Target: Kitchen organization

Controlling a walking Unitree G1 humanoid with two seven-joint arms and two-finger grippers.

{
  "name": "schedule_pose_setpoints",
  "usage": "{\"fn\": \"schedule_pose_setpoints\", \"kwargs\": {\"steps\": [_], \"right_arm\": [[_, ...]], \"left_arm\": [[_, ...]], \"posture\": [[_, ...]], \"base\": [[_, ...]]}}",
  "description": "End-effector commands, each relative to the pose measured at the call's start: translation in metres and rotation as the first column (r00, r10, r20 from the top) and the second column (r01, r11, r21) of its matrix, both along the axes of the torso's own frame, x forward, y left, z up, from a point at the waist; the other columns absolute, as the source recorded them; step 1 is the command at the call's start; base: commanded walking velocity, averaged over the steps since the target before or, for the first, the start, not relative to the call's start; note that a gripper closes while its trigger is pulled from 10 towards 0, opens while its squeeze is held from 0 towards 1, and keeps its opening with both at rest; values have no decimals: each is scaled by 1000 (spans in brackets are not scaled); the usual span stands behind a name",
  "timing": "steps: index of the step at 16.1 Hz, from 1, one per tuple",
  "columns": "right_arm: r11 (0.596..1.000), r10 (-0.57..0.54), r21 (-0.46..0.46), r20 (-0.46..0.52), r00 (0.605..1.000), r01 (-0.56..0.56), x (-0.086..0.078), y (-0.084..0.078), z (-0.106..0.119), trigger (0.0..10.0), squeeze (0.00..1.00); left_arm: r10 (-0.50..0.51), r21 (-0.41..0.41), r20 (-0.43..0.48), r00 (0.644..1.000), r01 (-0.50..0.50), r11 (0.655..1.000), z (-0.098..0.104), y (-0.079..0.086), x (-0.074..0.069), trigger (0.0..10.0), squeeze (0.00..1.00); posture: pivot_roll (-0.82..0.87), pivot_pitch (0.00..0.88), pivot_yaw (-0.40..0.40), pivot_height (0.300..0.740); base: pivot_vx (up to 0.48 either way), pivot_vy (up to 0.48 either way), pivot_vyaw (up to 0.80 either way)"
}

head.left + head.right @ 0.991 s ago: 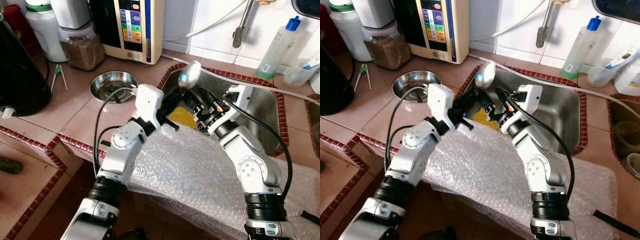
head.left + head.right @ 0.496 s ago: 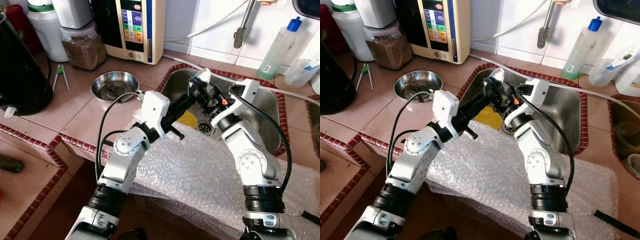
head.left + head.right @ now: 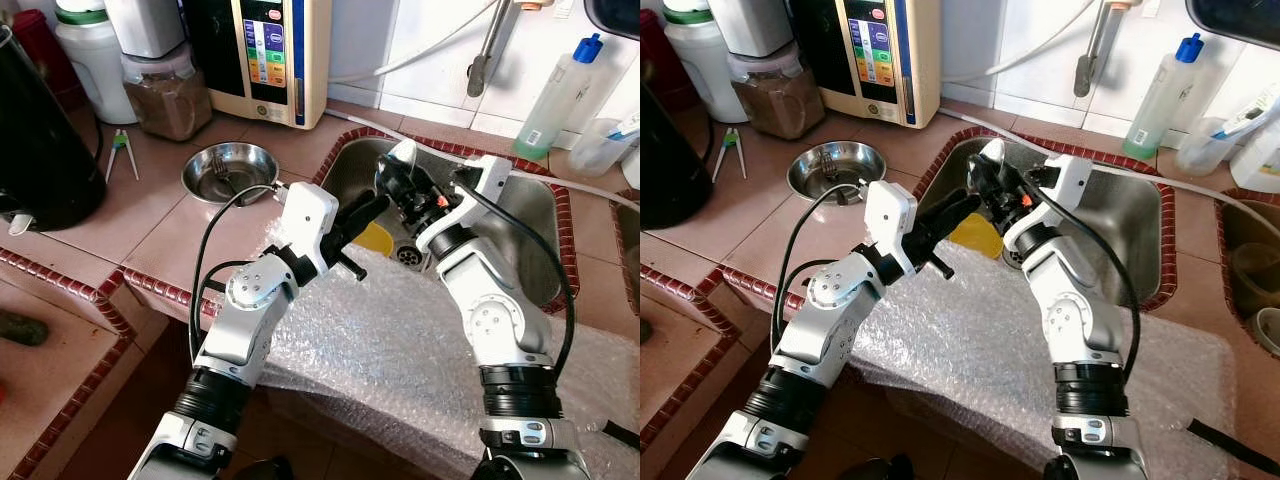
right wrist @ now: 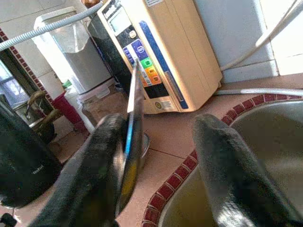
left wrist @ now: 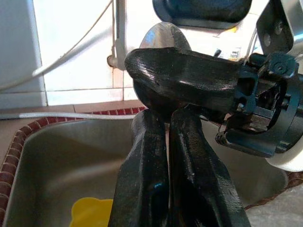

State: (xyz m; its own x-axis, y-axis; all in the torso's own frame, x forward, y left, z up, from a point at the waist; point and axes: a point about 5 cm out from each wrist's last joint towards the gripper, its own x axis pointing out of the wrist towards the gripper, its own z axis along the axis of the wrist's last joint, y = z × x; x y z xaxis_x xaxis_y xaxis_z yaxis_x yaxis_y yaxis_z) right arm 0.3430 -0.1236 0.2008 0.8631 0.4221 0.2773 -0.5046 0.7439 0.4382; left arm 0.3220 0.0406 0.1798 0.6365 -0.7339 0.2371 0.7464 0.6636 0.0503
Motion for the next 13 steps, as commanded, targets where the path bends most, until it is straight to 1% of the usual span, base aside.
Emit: {"fn": "schedule_pose_setpoints", "kwargs": {"steps": [1, 8, 10, 12, 13], "right_arm": [[995, -100, 10, 11, 995, 100, 4, -16, 6, 0, 0], [993, -119, 15, 7, 993, 119, 6, -18, 4, 0, 0], [983, -186, 0, 14, 983, 186, 9, -23, 6, 0, 0], [977, -211, -5, 9, 977, 211, 12, -25, 6, 0, 0], [976, -218, -5, 6, 976, 218, 13, -25, 6, 0, 0]], "left_arm": [[-23, 6, 46, 999, 23, 1000, 9, -2, -2, 0, 0], [3, 14, 48, 999, -4, 1000, 9, 2, 1, 0, 0], [25, 24, 51, 998, -27, 999, 9, 5, 3, 0, 0], [37, 28, 51, 998, -38, 999, 9, 8, 5, 0, 0], [36, 25, 39, 999, -37, 999, 8, 9, 6, 3059, 0]], "posture": [[-33, 76, 23, 740], [-27, 80, 20, 740], [-18, 77, 17, 740], [-15, 76, 15, 740], [-14, 76, 15, 740]], "base": [[0, 0, 0], [0, 0, 0], [0, 0, 0], [0, 0, 0], [0, 0, 0]]}}
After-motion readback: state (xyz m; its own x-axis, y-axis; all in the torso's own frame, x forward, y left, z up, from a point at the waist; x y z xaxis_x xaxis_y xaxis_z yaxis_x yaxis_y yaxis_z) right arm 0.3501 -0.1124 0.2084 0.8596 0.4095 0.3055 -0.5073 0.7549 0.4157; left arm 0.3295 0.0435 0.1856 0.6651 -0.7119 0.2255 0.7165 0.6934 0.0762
